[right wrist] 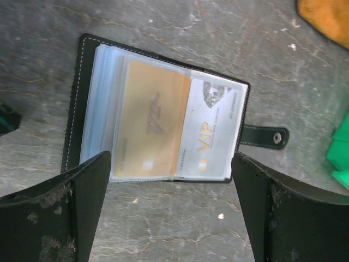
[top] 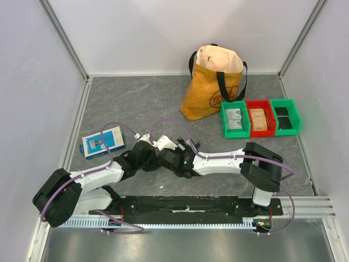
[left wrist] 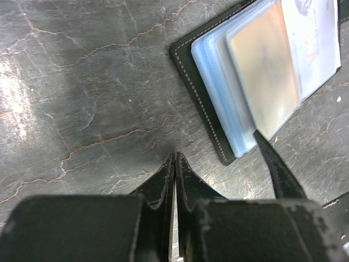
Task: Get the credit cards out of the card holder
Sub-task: Remove the credit card from the card holder.
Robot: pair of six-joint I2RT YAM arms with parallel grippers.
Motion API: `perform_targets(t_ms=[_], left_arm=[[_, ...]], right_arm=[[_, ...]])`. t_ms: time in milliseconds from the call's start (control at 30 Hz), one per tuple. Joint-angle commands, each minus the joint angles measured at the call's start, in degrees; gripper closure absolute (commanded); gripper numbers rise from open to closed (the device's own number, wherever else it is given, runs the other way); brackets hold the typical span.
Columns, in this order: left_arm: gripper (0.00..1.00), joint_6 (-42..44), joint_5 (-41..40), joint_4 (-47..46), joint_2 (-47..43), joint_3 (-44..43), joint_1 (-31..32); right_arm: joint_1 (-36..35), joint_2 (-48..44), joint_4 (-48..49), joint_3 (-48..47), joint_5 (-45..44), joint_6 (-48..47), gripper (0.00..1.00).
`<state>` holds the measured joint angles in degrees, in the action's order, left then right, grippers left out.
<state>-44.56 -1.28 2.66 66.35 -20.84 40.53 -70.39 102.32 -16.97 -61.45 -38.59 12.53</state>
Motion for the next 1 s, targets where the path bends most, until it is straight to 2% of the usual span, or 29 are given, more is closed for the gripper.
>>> perform_targets(t_ms=[0,200,467,667,800,967], left_arm=[[0.93,-0.88,-0.65,0.07,-0.08,0.71,0.07],[0.9,-1.32,-0.13,-0.19,-1.66,0.28,0.07],[0.8,-1.15,1.01,-0.2,-3.68,-1.92,0.25],[0.76,-0.8,3.21,-0.72,-3.68,-3.76,0.16],[0.76,-0.45,4.35,-1.33,-2.54,-5.35,0.16],[0.75,0.52,5.32,-2.48,1.23,-8.68,0.07]], right_arm=[[-0.27,-2.48,-2.36,-2.36,-9.04,-1.02,0.02],[1.13,-4.67,-2.54,-1.66,-12.12,-1.46,0.02],[10.87,-7.92,-1.49,0.89,-8.71,-3.57,0.02],[20.28,-9.25,-0.08,5.55,0.34,-3.22,0.02],[21.79,-13.01,0.44,7.57,6.05,-2.43,0.02],[21.96,-19.96,6.5,8.89,18.36,-2.08,0.02]])
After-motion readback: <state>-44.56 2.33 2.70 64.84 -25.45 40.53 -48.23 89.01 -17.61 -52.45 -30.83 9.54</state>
